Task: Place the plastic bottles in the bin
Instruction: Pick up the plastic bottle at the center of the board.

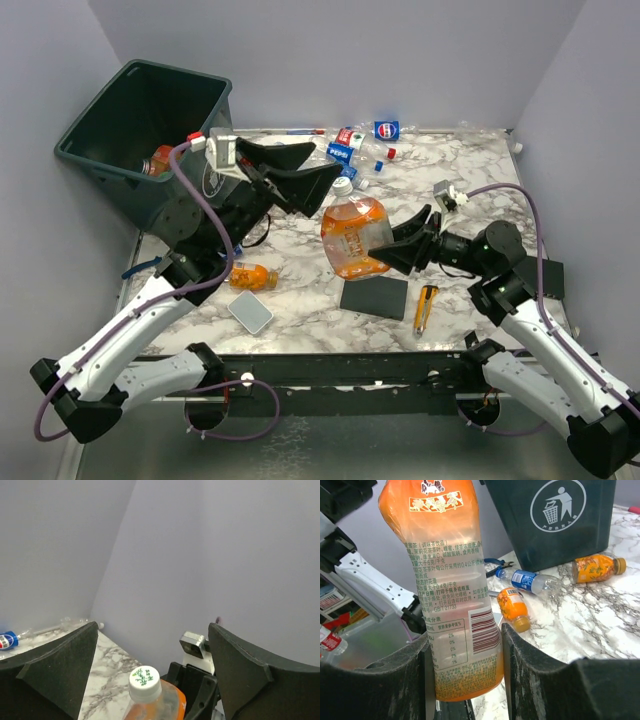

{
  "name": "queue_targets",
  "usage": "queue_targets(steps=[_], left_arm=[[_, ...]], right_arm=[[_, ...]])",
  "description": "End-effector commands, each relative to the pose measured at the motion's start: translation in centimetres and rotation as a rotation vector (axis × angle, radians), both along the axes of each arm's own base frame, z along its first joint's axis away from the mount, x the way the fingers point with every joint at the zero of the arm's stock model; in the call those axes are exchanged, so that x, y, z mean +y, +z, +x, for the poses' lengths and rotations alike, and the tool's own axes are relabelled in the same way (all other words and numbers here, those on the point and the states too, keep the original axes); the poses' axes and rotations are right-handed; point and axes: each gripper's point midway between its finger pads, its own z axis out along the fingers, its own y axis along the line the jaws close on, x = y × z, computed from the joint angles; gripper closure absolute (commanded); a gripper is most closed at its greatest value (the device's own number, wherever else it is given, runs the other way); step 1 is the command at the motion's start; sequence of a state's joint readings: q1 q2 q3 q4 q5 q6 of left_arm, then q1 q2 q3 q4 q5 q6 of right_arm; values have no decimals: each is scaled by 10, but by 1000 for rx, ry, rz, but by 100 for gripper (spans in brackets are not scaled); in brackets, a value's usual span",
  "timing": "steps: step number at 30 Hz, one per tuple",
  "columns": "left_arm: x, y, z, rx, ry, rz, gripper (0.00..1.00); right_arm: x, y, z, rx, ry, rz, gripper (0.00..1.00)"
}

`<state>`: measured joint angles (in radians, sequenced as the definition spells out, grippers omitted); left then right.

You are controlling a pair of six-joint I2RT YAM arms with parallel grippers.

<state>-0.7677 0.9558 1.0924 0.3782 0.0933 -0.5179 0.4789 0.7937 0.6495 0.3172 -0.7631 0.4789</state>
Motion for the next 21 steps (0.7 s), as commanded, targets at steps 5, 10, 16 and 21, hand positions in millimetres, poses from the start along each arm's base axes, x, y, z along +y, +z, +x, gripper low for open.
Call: queue_targets(steps=[5,10,16,21], left_arm=[[-43,-64,32,226,-54,202,20],[-55,-76,30,250,-111,230,35],[-59,-84,27,259,-138,246,61],[-62,-89,24,253,-164,259,97]], right_arm=[[-2,-9,11,-9,-56,-33,88],[-1,-10,12,-7,-54,-39,89],[-1,-11,13,-3,-62,-43,90],[-1,-11,16,12,-66,-42,88]])
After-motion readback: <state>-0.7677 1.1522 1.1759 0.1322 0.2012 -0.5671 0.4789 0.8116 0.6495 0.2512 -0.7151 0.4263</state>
